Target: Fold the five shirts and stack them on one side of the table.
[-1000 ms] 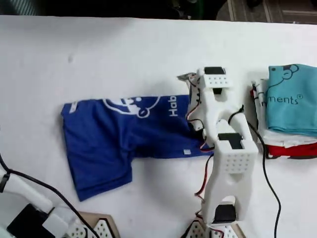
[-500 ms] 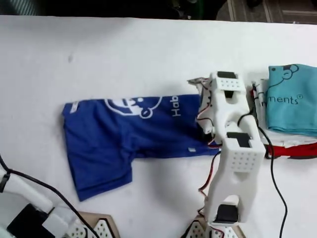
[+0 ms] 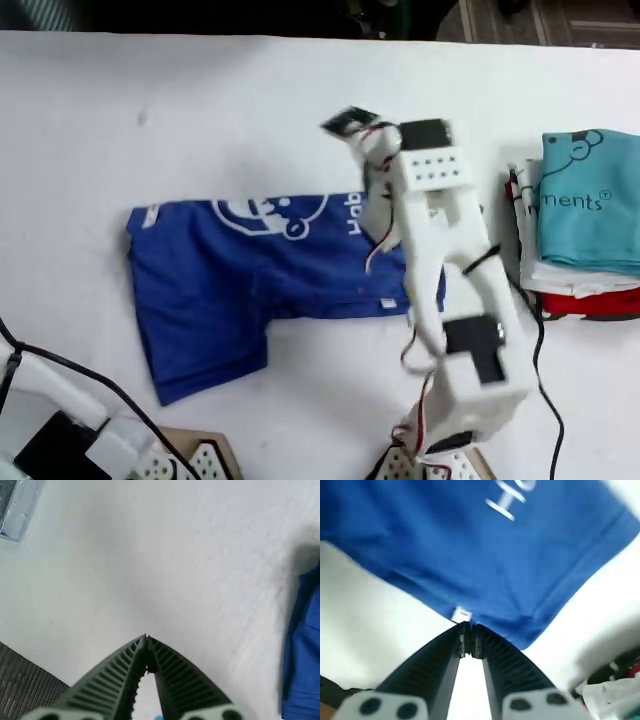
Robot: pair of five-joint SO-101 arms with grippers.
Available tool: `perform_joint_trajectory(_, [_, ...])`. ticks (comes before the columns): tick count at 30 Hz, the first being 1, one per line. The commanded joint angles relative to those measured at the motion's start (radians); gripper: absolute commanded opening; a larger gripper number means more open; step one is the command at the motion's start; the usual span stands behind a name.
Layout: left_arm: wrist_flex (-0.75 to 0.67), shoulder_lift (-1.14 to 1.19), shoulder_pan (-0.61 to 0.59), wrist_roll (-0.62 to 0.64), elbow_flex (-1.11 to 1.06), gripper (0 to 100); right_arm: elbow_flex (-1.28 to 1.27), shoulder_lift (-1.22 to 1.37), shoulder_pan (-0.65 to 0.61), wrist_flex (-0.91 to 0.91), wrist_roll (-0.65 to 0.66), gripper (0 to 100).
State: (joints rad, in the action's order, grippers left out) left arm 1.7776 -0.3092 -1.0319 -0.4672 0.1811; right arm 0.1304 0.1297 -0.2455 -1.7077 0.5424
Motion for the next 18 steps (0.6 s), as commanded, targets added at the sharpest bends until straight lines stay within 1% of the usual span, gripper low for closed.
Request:
perform_joint_trajectory(1, [-0.002, -0.031, 0.002, 0.000, 0.040, 2, -0.077, -0.171, -0.159, -0.010, 0.005, 1.7])
perform_joint_trajectory(4, [-0.002, -0.030, 0.004, 0.002, 0.040, 2, -0.209, -0.243, -0.340, -0.007, -0.005, 1.7])
perform_joint_trajectory(6, [-0.002, -0.030, 0.004, 0.005, 0.037, 2, -0.276, -0.248, -0.463, 0.048, -0.009, 1.9])
perform_joint_trajectory(7, [-0.002, -0.030, 0.004, 0.005, 0.035, 2, -0.302, -0.248, -0.519, 0.074, -0.034, 3.2])
perform_joint_trajectory(9, [-0.002, -0.028, 0.005, 0.005, 0.032, 2, -0.339, -0.248, -0.611, 0.142, -0.147, 10.5])
perform_joint_trajectory(11, [-0.002, -0.028, 0.005, 0.005, 0.032, 2, -0.373, -0.248, -0.679, 0.217, -0.242, 22.2])
perform_joint_trajectory(14, [-0.002, -0.030, 0.005, 0.005, 0.032, 2, -0.430, -0.248, -0.771, 0.323, -0.279, 40.7])
perform_joint_trajectory(15, [-0.002, -0.031, 0.005, 0.005, 0.032, 2, -0.451, -0.246, -0.800, 0.361, -0.282, 45.0])
perform_joint_trajectory(16, [-0.002, -0.033, 0.002, 0.005, 0.032, 2, -0.473, -0.240, -0.829, 0.401, -0.282, 47.7])
perform_joint_trajectory(18, [-0.002, -0.033, 0.001, 0.005, 0.032, 2, -0.494, -0.200, -0.886, 0.467, -0.282, 47.1])
